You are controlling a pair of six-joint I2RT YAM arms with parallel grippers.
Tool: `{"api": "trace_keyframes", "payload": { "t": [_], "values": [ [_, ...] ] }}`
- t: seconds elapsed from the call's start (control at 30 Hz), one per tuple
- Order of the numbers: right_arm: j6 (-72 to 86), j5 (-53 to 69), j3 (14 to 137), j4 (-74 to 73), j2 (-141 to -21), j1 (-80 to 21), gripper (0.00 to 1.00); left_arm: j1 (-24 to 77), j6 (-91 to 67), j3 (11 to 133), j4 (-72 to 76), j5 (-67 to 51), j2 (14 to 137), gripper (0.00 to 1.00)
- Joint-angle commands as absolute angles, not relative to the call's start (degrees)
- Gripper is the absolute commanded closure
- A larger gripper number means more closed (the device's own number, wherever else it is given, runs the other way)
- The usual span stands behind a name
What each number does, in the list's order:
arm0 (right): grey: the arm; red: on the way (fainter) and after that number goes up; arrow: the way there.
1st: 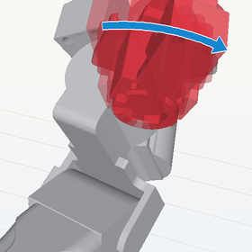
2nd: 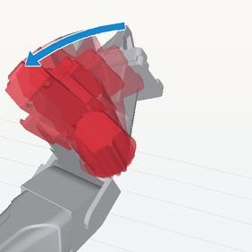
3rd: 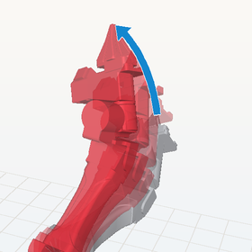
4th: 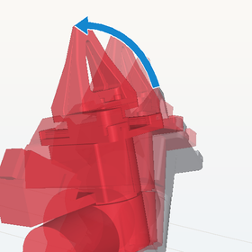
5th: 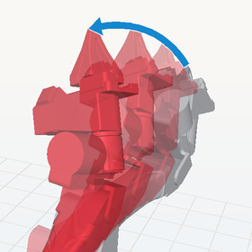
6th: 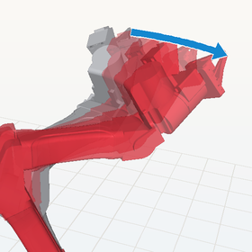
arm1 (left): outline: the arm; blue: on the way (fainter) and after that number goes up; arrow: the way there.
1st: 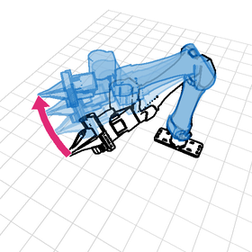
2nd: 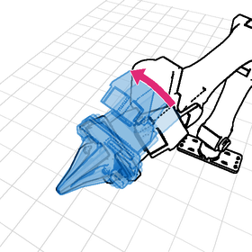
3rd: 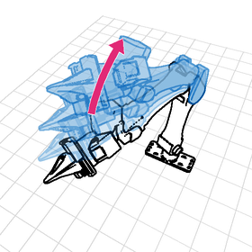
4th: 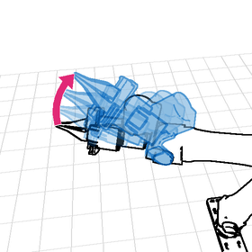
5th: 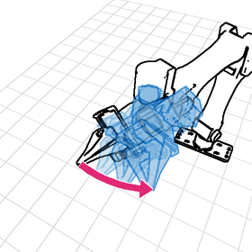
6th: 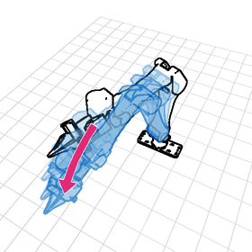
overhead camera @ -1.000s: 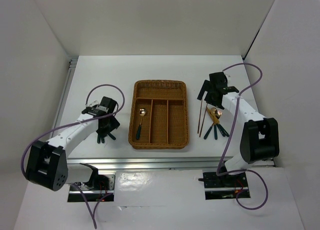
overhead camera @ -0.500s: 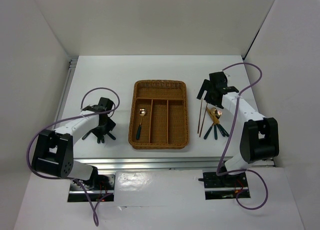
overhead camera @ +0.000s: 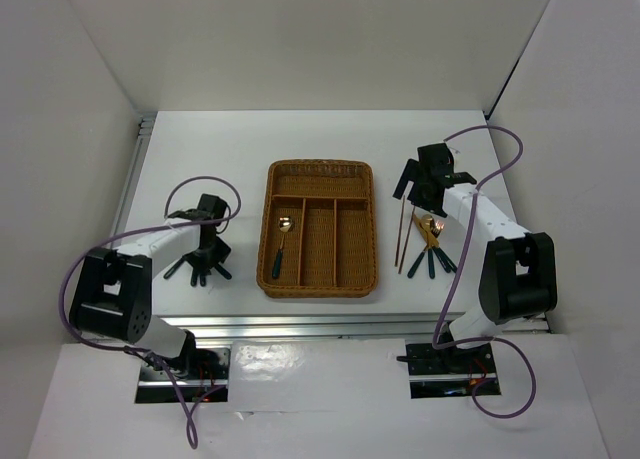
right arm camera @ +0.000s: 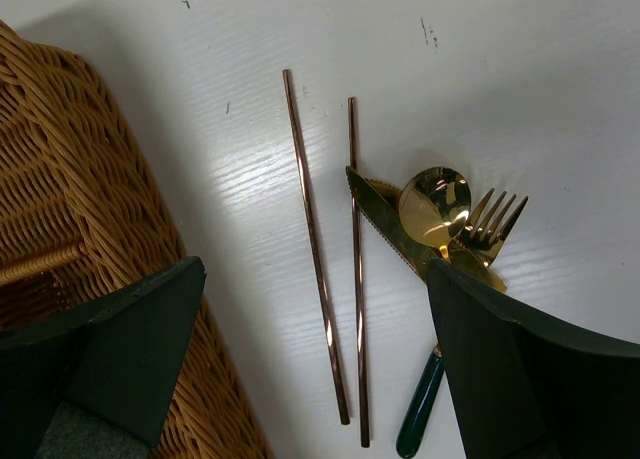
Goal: Sort the eating utensils into containers
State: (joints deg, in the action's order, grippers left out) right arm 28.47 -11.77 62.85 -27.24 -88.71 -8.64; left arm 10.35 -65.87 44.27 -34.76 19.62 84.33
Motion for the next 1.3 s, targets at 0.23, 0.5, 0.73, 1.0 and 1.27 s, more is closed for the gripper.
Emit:
{"api": "trace_keyframes", "payload": {
  "t": [0.23, 0.5, 0.73, 1.0, 1.27],
  "values": [
    [28.8, -13.3, 63.2, -26.4, -88.9, -8.8, 0.0, 10.1, -65.0, 45.7, -34.1, 18.5, 88.7, 0.55],
    [28.8, -13.3, 63.2, -26.4, -88.9, -8.8, 0.0, 10.1, -63.4, 45.7, -34.3, 17.9, 88.2, 0.72],
    [29.4, -14.3, 63.2, -26.9, -88.9, -8.8, 0.0, 13.6, -62.1, 50.5, -40.2, 20.8, 81.3, 0.74],
    [31.0, -15.0, 64.2, -28.1, -89.5, -7.7, 0.0, 25.2, -57.3, 65.6, -48.9, 24.8, 83.0, 0.77],
    [32.2, -15.6, 63.1, -29.4, -87.6, -5.0, 0.0, 34.8, -46.9, 75.4, -43.6, 18.0, 86.0, 0.76]
  ]
}}
